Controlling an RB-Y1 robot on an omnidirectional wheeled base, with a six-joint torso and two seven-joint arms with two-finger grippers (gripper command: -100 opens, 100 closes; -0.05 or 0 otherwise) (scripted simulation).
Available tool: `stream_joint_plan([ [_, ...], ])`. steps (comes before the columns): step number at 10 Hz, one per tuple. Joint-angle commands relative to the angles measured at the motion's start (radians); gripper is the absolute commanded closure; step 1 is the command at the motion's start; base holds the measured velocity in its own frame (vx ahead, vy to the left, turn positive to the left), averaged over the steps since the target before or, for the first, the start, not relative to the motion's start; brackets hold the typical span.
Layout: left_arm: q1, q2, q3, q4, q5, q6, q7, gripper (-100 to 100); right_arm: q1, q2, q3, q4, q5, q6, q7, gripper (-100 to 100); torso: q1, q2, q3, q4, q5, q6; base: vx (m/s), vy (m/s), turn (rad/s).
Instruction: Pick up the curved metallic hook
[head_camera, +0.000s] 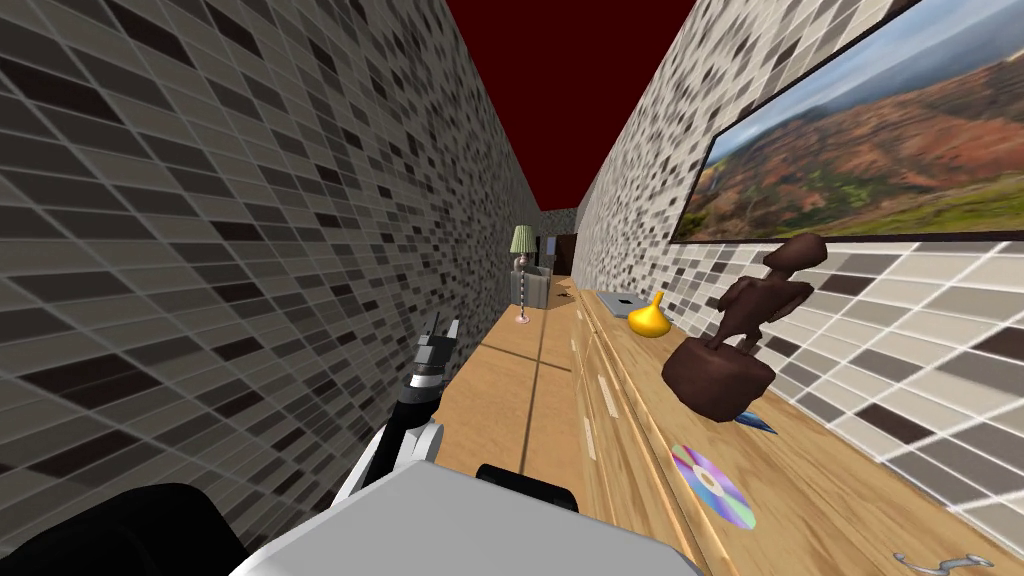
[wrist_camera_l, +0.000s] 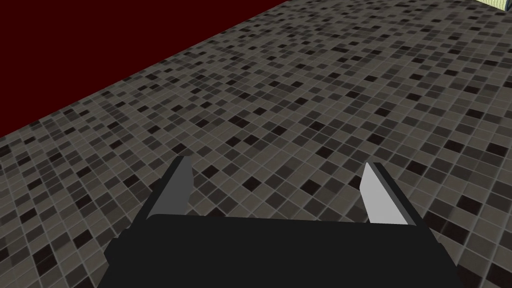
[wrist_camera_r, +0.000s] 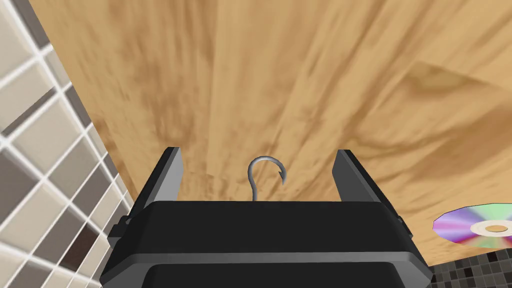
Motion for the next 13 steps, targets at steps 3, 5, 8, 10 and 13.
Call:
stream_joint_plan([
  [3, 0.0, 0.0, 0.0, 0.0, 0.0, 0.0, 0.0, 0, 0.002, -0.009, -0.016, 0.009, 0.002, -0.013, -0.007, 0, 0.001, 0.006, 0.003, 0.001, 0.0, 0.001, 0.104, -0.022, 0.041],
  [5, 0.0, 0.0, 0.0, 0.0, 0.0, 0.0, 0.0, 0, -0.004, 0.037, -0.017, 0.019, 0.024, 0.0, 0.002, -100, 0.002, 0.012, 0.007, 0.003, 0.0, 0.002, 0.023, -0.009, 0.065],
  [8, 0.0, 0.0, 0.0, 0.0, 0.0, 0.0, 0.0, 0, -0.009, 0.084, -0.017, 0.029, 0.047, 0.013, 0.01, -100, 0.002, 0.013, 0.008, 0.003, 0.0, 0.002, 0.02, -0.012, 0.053],
  [10, 0.0, 0.0, 0.0, 0.0, 0.0, 0.0, 0.0, 0, -0.016, 0.094, -0.009, 0.027, 0.039, 0.018, 0.024, -100, 0.002, 0.014, 0.008, 0.003, 0.0, 0.002, 0.011, -0.005, 0.015],
  [13, 0.0, 0.0, 0.0, 0.0, 0.0, 0.0, 0.0, 0, -0.016, 0.096, -0.01, 0.026, 0.039, 0.018, 0.024, 100, 0.002, 0.014, 0.008, 0.003, 0.0, 0.001, 0.0, 0.0, 0.0],
])
